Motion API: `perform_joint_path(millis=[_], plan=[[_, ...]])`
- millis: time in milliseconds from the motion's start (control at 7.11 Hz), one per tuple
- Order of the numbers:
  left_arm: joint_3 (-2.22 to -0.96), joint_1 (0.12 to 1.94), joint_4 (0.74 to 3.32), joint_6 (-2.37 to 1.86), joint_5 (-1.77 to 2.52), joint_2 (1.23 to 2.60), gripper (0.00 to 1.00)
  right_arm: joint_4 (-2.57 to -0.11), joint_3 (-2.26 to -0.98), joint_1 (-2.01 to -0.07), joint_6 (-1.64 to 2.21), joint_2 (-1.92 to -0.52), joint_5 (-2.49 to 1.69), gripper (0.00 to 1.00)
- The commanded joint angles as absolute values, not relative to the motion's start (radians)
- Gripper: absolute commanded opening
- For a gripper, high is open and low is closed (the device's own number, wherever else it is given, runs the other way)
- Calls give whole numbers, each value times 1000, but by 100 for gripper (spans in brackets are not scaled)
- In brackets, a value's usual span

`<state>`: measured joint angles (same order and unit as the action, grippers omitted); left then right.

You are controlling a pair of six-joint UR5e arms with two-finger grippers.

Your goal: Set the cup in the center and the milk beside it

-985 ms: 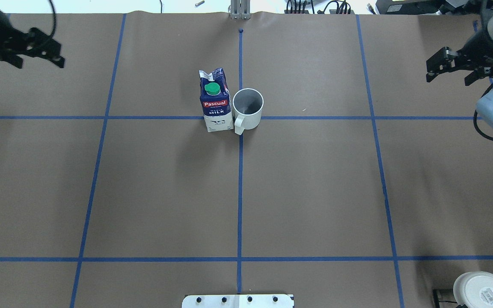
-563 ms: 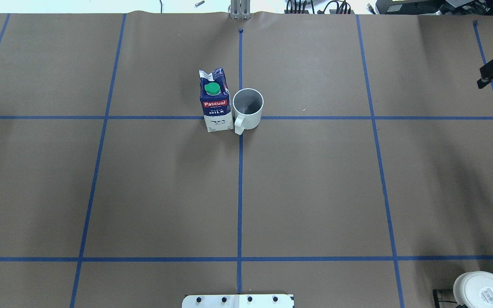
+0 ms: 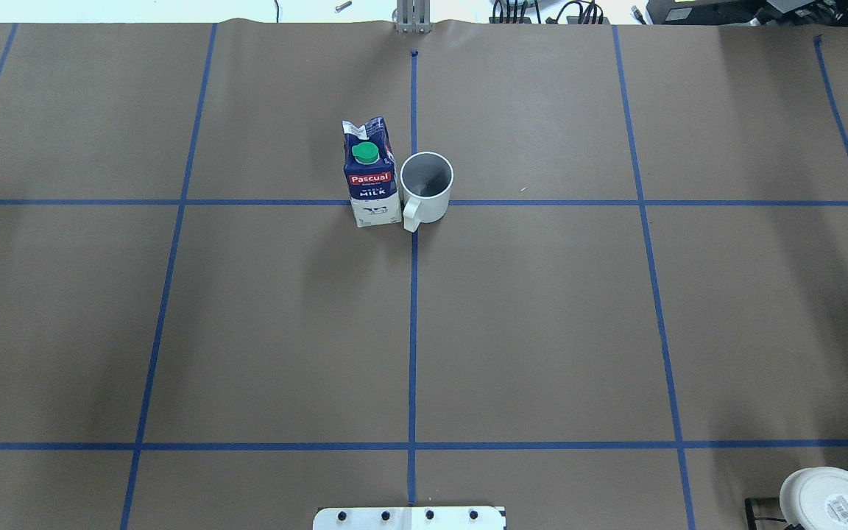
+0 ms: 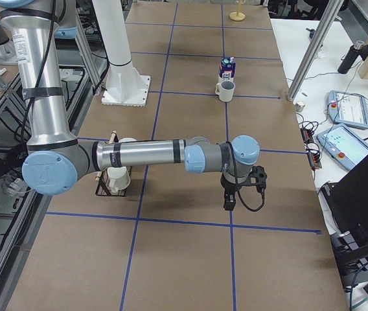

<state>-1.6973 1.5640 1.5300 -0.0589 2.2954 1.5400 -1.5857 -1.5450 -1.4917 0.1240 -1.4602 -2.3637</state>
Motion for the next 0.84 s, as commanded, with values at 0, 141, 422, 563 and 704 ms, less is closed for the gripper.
perform_joint_path(millis=[0, 141, 422, 563, 704], plan=[[-1671, 1580, 1540, -41, 2322, 1499, 98, -1595, -1551, -1525, 118, -1476, -2336, 100], [-1654, 1578, 1542, -41, 2324, 1493, 98, -1618, -1549, -1534, 118, -1479, -2327, 100], [-1652, 1578, 1542, -43, 2325, 1506, 98, -1618, -1551, -1540, 117, -1494, -2326, 100], [-1658, 1578, 1540, -44, 2326, 1509, 98, -1620, -1551, -1540, 117, -1499, -2326, 100], [-1658, 1577, 1540, -44, 2326, 1512, 98, -1618, -1551, -1540, 117, -1500, -2326, 100]])
